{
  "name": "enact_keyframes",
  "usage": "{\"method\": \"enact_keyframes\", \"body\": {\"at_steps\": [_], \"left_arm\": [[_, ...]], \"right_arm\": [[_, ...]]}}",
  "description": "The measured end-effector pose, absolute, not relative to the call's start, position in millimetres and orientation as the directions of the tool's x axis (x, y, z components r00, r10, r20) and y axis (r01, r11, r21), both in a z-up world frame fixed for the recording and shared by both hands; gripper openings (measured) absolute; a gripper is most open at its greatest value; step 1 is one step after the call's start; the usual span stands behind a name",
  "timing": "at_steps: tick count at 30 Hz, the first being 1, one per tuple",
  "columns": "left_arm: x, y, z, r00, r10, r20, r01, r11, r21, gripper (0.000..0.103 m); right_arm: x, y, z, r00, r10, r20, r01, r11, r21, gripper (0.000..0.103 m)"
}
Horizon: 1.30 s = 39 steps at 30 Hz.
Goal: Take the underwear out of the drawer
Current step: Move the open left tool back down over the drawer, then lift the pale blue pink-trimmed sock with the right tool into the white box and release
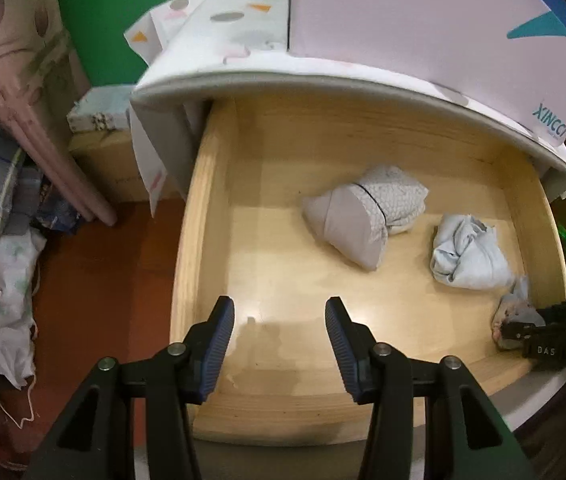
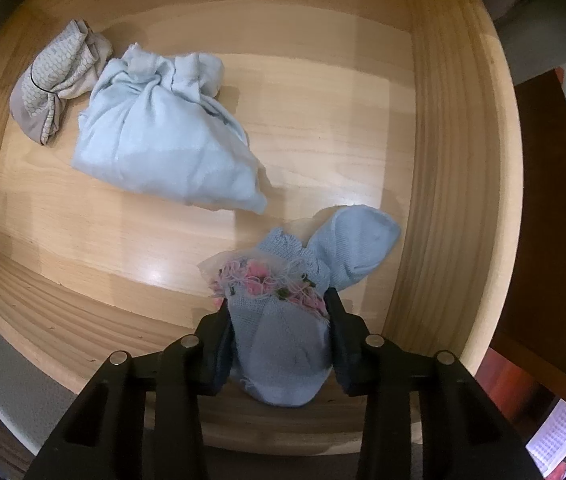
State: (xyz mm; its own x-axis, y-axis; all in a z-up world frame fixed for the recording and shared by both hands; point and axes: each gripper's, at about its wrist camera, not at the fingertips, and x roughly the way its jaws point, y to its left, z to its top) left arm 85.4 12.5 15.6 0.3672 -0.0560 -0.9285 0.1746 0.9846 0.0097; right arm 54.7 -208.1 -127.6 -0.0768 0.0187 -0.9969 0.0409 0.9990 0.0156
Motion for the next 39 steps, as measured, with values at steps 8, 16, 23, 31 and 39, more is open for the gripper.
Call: {"method": "enact_keyframes", "body": {"at_steps": [8,16,23,31,39], "left_arm": [[80.7,-1.8,17.0,0.365,-0.041,-0.93,0.214,0.976,0.041,0.048],[77.5,-5.8,12.6,0.355,-0.015,-0.935,0.236,0.969,0.074,0.048],[79.1,3.4,15.4,0.355,-0.023,-0.935,0.202,0.978,0.053,0.048],[77.0,5.0,21.3,0.369,-0.034,-0.929,0.206,0.977,0.046,0.048],[75.5,7.7,27.5,0.383,-0.043,-0.923,0.192,0.981,0.034,0.048]], "right_arm": [[53.4,-212.8,-113.3,-0.054,0.034,-0.998,0.071,0.997,0.03,0.029],[57.8,-213.8,-82.1,-0.013,0.04,-0.999,0.083,0.996,0.039,0.027],[57.6,-228.7,-37.3,0.044,0.045,-0.998,0.076,0.996,0.048,0.027],[47.2,-242.5,21.6,0.151,0.051,-0.987,0.07,0.996,0.062,0.027],[44.0,-237.5,121.6,0.304,0.042,-0.952,0.003,0.999,0.045,0.027]]}}
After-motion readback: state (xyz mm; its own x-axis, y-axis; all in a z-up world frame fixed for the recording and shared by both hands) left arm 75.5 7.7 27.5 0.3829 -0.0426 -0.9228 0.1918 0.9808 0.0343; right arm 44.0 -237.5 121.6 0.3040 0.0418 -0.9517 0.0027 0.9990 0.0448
